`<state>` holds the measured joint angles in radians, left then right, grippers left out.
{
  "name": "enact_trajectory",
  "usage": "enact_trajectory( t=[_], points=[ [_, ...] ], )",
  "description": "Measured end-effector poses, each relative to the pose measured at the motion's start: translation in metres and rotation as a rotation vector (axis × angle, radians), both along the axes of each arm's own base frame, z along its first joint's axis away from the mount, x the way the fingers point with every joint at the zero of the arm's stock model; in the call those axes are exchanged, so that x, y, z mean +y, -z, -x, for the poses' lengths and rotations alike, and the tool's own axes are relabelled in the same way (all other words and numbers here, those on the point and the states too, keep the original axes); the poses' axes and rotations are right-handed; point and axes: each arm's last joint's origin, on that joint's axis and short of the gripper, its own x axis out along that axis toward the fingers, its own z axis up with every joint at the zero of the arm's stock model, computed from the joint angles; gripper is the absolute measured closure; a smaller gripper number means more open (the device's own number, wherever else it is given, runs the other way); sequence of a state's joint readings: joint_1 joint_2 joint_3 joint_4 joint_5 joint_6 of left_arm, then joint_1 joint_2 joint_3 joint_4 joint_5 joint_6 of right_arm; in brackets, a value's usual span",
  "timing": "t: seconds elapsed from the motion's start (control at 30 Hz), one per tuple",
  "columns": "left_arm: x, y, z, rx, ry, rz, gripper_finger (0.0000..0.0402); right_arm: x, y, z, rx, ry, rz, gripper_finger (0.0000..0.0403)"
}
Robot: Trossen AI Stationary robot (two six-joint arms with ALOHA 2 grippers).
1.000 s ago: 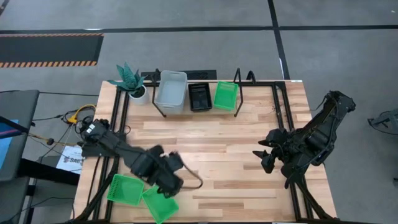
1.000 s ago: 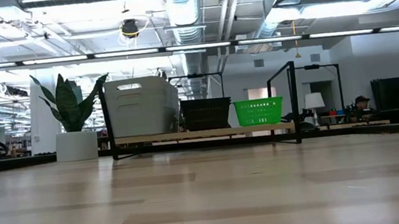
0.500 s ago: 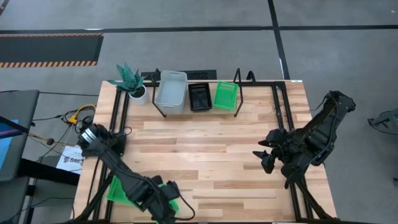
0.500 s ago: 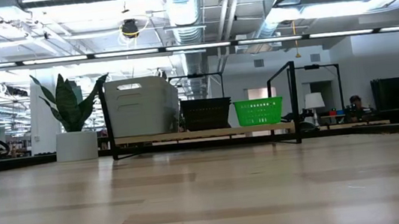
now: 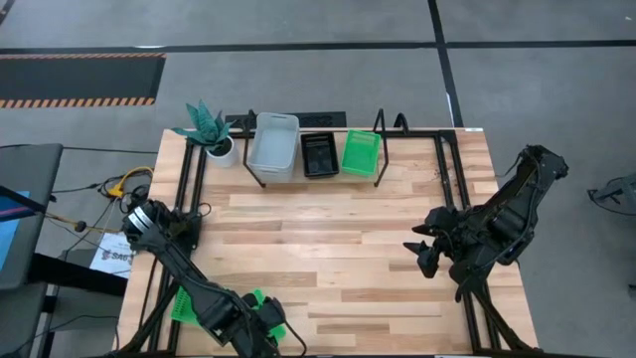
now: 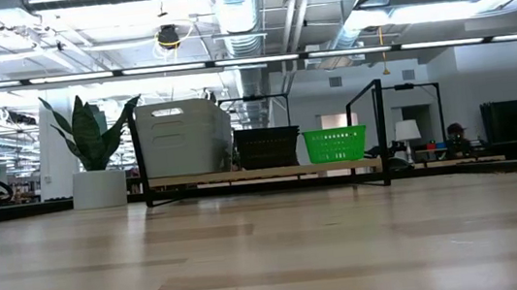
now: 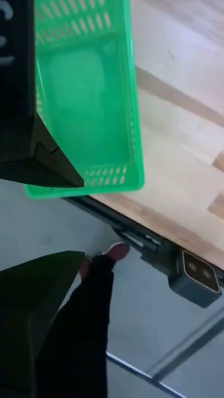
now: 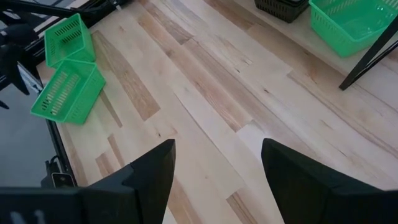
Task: Stack baskets on shelf by color
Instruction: Stack the right green bin on top of the green bin on the shelf
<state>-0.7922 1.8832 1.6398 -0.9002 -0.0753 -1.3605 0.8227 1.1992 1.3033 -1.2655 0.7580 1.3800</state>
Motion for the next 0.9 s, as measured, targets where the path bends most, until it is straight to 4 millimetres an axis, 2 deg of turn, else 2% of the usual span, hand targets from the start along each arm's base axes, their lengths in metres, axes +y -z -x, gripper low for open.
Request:
enact_trajectory(
  t=[0.37, 0.57, 0.9],
  points=[
    [-0.006, -0.003, 0.000, -0.094, -0.129, -0.002, 0.0238, 0.002, -0.001, -0.001, -0.019, -0.001, -0.022, 0.0139],
    [-0.005, -0.002, -0.001, -0.133, -0.108, -0.049, 0.0238, 0.003, -0.001, -0.002, -0.009, -0.012, -0.048, 0.0139],
    [-0.026, 0.036, -0.001, -0.024, -0.044, -0.068, 0.0238, 0.004, -0.001, -0.002, 0.003, -0.022, -0.061, 0.0139]
  ],
)
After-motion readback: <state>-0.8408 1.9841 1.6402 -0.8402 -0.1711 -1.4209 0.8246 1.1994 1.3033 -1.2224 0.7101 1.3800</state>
